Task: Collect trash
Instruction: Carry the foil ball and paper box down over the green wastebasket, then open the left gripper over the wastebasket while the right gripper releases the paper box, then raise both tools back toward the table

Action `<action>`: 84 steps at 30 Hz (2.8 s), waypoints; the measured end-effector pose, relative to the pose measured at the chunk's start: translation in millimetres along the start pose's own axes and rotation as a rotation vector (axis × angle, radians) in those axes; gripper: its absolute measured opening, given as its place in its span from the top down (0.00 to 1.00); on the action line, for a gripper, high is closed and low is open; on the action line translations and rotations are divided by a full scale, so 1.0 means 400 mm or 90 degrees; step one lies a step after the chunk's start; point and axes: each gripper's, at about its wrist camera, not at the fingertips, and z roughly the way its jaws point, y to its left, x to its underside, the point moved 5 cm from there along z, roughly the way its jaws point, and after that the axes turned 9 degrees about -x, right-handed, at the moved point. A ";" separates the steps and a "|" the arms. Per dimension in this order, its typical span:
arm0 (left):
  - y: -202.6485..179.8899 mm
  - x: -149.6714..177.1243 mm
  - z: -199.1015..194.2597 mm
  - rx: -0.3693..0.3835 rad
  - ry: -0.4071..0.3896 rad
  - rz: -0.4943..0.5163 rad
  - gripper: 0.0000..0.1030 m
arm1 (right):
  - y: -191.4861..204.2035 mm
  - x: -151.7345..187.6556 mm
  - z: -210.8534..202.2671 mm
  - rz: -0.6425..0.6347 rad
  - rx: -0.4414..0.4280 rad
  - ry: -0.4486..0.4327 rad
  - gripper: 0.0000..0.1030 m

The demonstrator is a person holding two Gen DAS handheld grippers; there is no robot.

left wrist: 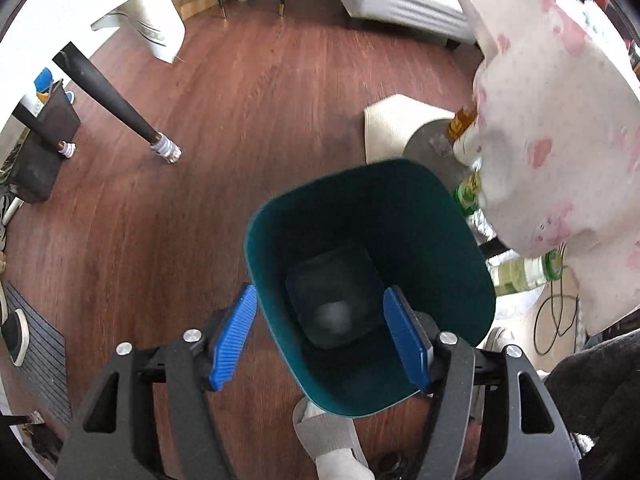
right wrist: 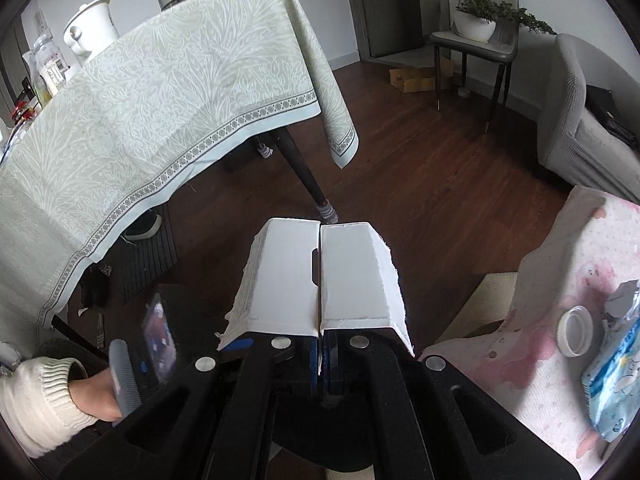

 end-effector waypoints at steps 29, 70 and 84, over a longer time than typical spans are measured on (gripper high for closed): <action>0.156 -0.142 -0.315 0.043 -0.206 -0.142 0.59 | -0.002 0.255 0.336 -0.006 0.029 0.265 0.98; -0.145 -0.306 -0.529 0.074 -0.365 -0.075 0.34 | 0.035 0.248 -0.046 -0.049 -0.025 0.091 0.50; -0.314 -0.356 -0.512 0.075 -0.385 -0.026 0.14 | -0.084 0.245 -0.288 -0.023 0.038 -0.040 0.42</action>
